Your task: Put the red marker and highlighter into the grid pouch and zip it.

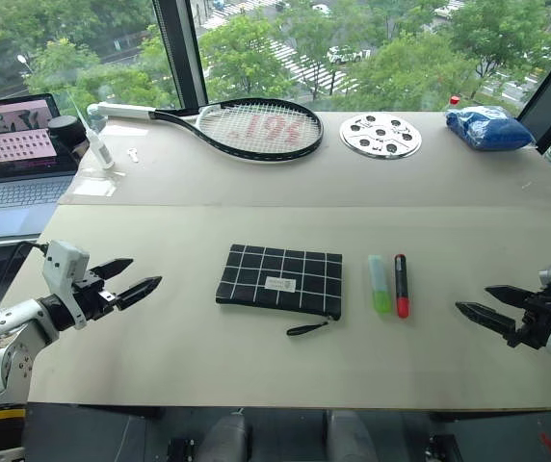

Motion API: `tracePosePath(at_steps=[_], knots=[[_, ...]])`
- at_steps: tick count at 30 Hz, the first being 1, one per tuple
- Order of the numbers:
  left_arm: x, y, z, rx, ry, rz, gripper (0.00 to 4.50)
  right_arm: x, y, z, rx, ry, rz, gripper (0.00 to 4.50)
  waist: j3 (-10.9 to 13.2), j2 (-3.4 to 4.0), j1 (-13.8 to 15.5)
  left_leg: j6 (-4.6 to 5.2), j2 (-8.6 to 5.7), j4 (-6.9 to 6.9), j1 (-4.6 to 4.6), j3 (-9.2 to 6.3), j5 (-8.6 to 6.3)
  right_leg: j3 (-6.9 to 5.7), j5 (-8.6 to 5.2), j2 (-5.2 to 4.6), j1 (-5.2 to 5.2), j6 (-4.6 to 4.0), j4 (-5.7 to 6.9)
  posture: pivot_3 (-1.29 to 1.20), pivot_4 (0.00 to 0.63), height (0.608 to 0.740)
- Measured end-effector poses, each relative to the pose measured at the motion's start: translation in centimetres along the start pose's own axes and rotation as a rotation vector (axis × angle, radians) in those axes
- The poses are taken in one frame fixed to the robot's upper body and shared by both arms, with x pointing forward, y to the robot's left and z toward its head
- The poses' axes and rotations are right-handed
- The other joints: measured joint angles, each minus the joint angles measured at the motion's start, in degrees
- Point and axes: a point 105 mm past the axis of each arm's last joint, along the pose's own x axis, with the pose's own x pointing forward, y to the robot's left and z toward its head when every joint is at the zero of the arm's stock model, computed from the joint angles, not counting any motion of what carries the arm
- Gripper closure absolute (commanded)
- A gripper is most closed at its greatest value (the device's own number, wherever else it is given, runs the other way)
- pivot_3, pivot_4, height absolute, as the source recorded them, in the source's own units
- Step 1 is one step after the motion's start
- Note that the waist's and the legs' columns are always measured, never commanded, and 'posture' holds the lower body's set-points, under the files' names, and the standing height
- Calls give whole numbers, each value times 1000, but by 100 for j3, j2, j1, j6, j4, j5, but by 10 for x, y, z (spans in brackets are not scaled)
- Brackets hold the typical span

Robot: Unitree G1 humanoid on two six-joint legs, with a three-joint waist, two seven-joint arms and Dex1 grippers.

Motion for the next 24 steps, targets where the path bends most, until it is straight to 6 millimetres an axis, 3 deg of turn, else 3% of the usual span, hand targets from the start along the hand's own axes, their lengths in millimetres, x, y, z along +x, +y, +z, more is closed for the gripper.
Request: tracePosePath(at_steps=[8, 12, 18, 22, 24], knots=[[6, 0, -10, 11, 5, -22, 0, 8, -5, -1, -5, 18, -26, 34, 0, 1, 0, 0, -1, 0, 2, 1, 0, -1, 1, 0, 1, -2, 0, 0, 150, 740], [12, 3, -34, 161, 94, -31, 0, 10, -10, 4, -7, 6, -40, 1128, 0, -1, 6, -1, -1, 2, -3, 1, 1, 0, 2, 0, 0, -3, -4, 0, 150, 740], [21, -8, -11, 359, 43, -138, 0, 21, -1, 43, -25, -129, 50, 3245, 0, -1, 2, -1, 0, 1, -2, 1, 1, 0, 2, 0, -2, -3, -2, 0, 150, 740], [25, -13, 1, 465, 47, -199, 0, 37, 33, 69, -64, -185, 218, 4463, 0, -1, -29, -1, 2, 1, -1, 0, 0, -1, 2, 0, -4, -3, -1, 0, 150, 740], [28, -20, 0, 510, 64, -253, 0, 57, 71, 76, -121, -176, 368, 4463, 0, -1, -50, -1, 2, 0, -1, 0, 0, -1, 1, 0, -4, -2, 0, 0, 150, 740]])
